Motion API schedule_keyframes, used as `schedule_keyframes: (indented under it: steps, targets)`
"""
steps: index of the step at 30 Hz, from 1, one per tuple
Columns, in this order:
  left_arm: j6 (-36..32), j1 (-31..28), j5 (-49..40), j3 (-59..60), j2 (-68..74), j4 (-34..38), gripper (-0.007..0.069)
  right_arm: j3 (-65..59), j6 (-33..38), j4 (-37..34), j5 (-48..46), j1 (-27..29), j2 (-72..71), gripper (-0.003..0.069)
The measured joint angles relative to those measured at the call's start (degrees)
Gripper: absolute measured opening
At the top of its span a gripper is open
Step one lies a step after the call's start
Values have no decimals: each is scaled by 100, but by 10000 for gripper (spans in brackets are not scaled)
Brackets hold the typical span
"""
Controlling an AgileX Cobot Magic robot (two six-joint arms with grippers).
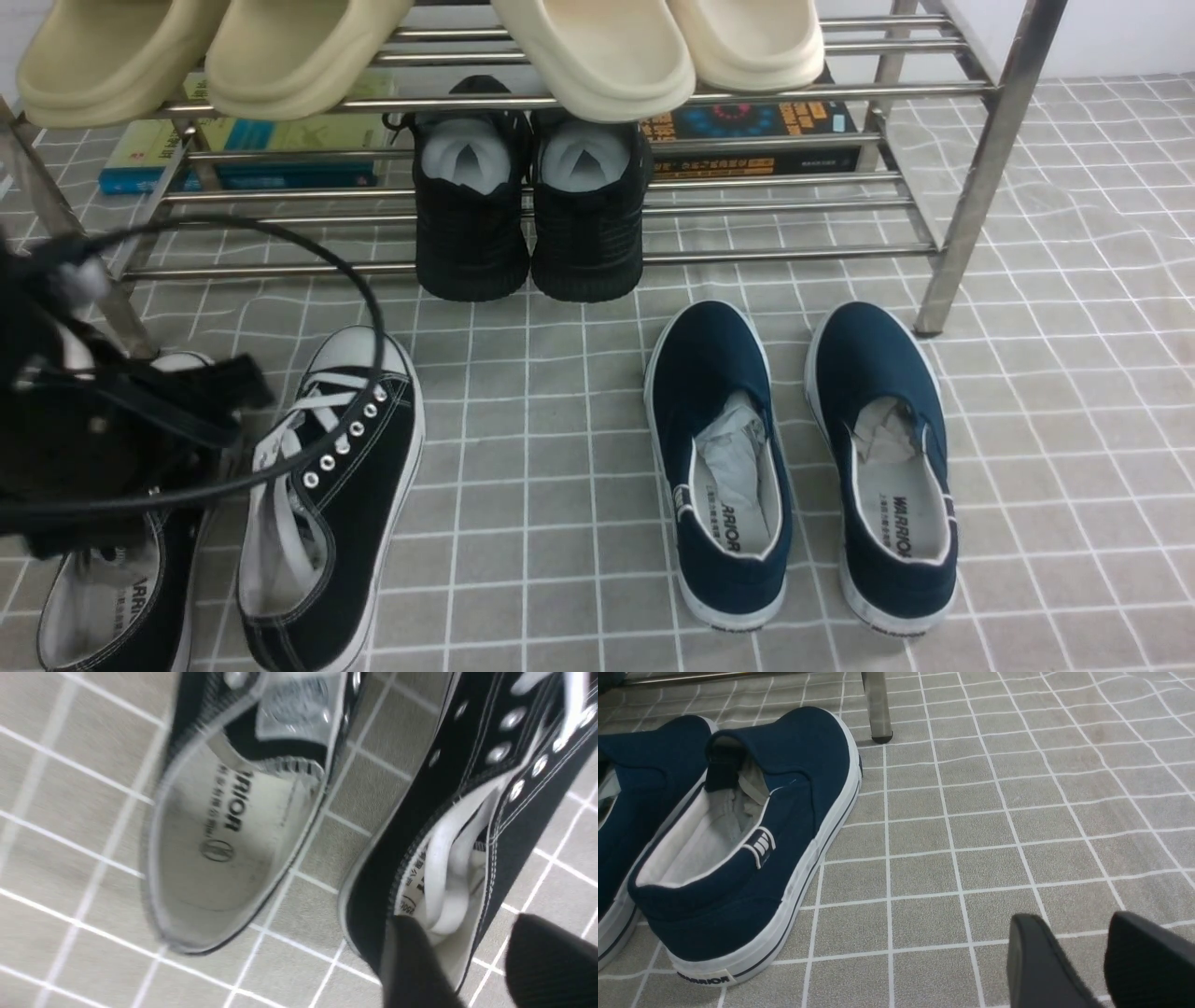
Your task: Take the shoes off the shelf with your hand from the grey coffee tablecloth.
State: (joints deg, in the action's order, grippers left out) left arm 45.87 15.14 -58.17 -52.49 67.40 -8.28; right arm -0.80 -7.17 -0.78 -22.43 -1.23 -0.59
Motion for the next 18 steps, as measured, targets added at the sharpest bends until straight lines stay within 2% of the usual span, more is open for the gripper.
schedule_keyframes:
  steps: [2,4,5,8,9,10,14,18]
  targets:
    - [-314,0,-293,-115,-359,-79,369,0,0,0,0,0,0,239]
    - [-1077,0,-633,-208,-1053,-154,310,0,0,0,0,0,0,239]
    - [-1139,0,-674,-208,-1109,-158,292,0,0,0,0,0,0,239]
    - [-2028,0,-614,217,-2202,-81,88,0,0,0,0,0,0,239]
    - [-2064,0,-614,268,-2269,-71,88,0,0,0,0,0,0,239]
    - [-2299,0,-259,688,-2735,24,34,0,0,0,0,0,0,239]
    - [-2529,0,1065,1936,-3854,211,1,0,0,0,0,0,0,239]
    - [-2576,0,1615,2701,-4596,86,1,0,0,0,0,0,0,239]
